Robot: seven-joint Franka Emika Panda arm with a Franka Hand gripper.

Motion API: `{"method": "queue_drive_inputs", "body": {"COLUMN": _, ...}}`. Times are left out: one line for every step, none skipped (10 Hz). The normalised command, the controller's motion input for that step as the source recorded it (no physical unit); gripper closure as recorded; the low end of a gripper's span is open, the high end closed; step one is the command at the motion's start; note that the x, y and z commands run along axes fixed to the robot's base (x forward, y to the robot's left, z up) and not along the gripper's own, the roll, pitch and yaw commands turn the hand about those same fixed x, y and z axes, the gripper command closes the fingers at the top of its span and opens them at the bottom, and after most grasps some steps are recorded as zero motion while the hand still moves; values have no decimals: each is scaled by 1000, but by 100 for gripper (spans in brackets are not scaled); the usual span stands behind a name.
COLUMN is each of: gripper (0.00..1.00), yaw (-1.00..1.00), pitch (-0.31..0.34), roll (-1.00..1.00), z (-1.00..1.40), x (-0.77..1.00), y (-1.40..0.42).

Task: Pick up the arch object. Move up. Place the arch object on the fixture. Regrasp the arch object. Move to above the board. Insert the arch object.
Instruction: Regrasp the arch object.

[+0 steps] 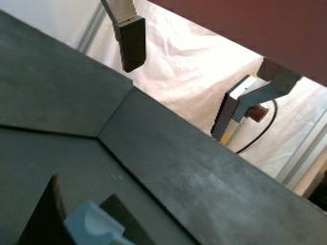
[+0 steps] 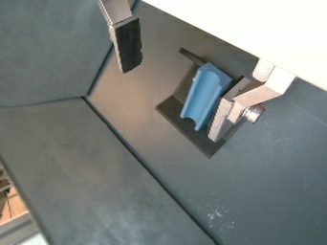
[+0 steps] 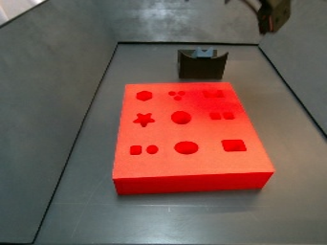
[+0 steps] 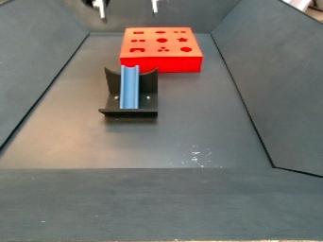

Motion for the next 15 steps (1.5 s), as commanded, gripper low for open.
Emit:
{"method": "queue_drive_inputs", "body": {"gripper": 0, "yaw": 151, "pitch": -62, "roll": 61, "z": -1000, "x": 64, "y": 59}}
{"method": "queue_drive_inputs", "body": {"gripper": 0, "yaw": 126, "pitch": -87, "roll": 59, "z": -1000, "x": 69, "y": 57}}
{"method": "queue_drive_inputs", "body": {"gripper": 0, "yaw": 84, "pitch": -109, "roll": 52, "z": -1000, "x": 78, "y": 52}}
{"method": "queue_drive_inputs", "body": {"gripper": 0, "yaw": 66, "pitch": -112, "roll": 52, "z": -1000, "x": 82, "y": 49}}
{"method": "queue_drive_inputs", "body": {"gripper": 0, "yaw": 24, "pitch": -108, "roll": 58, "z": -1000, "x": 89, "y": 44}}
{"method": "queue_drive_inputs", "body": {"gripper": 0, "yaw": -1, "pitch": -99, "roll": 55, "z": -1000, "x": 99, "y": 37}}
{"method": "queue_drive_inputs", "body": {"gripper": 0, "yaw": -25, "pitch": -74, "roll": 57, "z": -1000, "x": 109, "y": 30}}
{"method": "queue_drive_inputs", "body": {"gripper": 0, "yaw": -34, "pitch": -53, "roll": 57, "z": -968, "x": 115, "y": 25}}
{"method": "queue_drive_inputs", "body": {"gripper": 0, "yaw": -37, "pitch": -19, "roll": 57, "z": -766, "x": 103, "y": 12}}
{"method": "queue_drive_inputs", "body": {"gripper": 0, "yaw": -35, "pitch": -6, "roll": 56, "z": -668, "x": 99, "y": 8}}
{"method": "queue_drive_inputs", "body": {"gripper": 0, "yaw": -20, "pitch": 17, "roll": 59, "z": -483, "x": 86, "y": 1}}
{"method": "queue_drive_inputs", "body": {"gripper": 0, "yaw": -7, "pitch": 24, "roll": 56, "z": -349, "x": 79, "y": 0}}
{"method": "queue_drive_inputs", "body": {"gripper": 0, "yaw": 12, "pitch": 36, "roll": 49, "z": -204, "x": 45, "y": -8}}
{"method": "queue_drive_inputs", "body": {"gripper": 0, "yaw": 10, "pitch": 35, "roll": 55, "z": -177, "x": 14, "y": -15}}
{"method": "queue_drive_inputs", "body": {"gripper": 0, "yaw": 19, "pitch": 30, "roll": 54, "z": -172, "x": 9, "y": -17}}
